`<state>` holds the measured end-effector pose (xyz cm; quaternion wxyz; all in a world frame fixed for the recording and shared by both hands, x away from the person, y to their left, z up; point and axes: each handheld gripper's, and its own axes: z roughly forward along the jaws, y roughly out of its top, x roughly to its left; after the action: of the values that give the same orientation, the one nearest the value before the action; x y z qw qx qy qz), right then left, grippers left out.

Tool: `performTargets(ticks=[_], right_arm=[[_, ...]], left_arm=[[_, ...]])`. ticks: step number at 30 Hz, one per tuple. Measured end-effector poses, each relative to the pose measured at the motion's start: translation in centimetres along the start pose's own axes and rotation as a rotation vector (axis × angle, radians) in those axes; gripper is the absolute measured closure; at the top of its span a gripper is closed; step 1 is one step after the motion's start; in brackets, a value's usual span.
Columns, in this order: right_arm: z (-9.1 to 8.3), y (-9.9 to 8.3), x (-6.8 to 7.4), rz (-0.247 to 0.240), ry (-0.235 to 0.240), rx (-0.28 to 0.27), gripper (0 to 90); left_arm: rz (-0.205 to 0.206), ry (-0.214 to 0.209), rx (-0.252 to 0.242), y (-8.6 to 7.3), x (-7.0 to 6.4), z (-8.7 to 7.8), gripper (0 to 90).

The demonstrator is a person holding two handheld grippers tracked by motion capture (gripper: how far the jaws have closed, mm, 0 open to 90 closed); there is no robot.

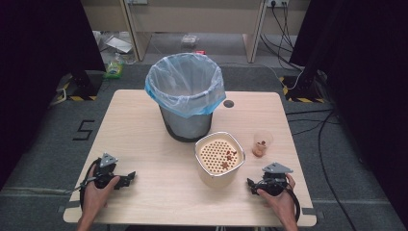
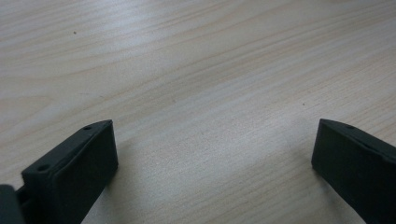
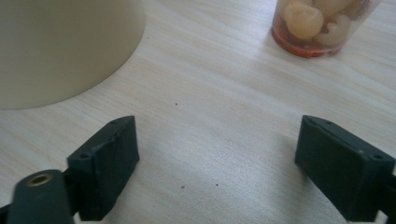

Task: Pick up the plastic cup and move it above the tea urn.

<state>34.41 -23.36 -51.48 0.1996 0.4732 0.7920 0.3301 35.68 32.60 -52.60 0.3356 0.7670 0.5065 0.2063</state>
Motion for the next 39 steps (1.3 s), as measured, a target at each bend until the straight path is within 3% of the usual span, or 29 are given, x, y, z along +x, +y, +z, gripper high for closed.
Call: performTargets(ticks=[9,14,24,31,39], right_arm=[[-0.5,0.3,-0.4,0.019,0.005,-0.013,18.8],[-1.1,0.8,-0.5,0.063,-0.035,-0.032,16.2],[-2.6,1.7,-1.6,0.083,-0.069,-0.062,19.1],[-4.0,3.1,-2.5,0.090,-0.082,-0.079,25.9],[-4.6,4.9,-3.3,0.090,-0.098,-0.092,27.7]], left_arm=[[0.001,-0.001,0.000,0.0,0.0,0.0,0.0],[0.001,-0.002,-0.001,0.0,0.0,0.0,0.0],[0.002,-0.003,-0.001,0.0,0.0,0.0,0.0],[0.002,-0.003,-0.002,0.0,0.0,0.0,0.0],[0.002,-0.003,-0.001,0.0,0.0,0.0,0.0]])
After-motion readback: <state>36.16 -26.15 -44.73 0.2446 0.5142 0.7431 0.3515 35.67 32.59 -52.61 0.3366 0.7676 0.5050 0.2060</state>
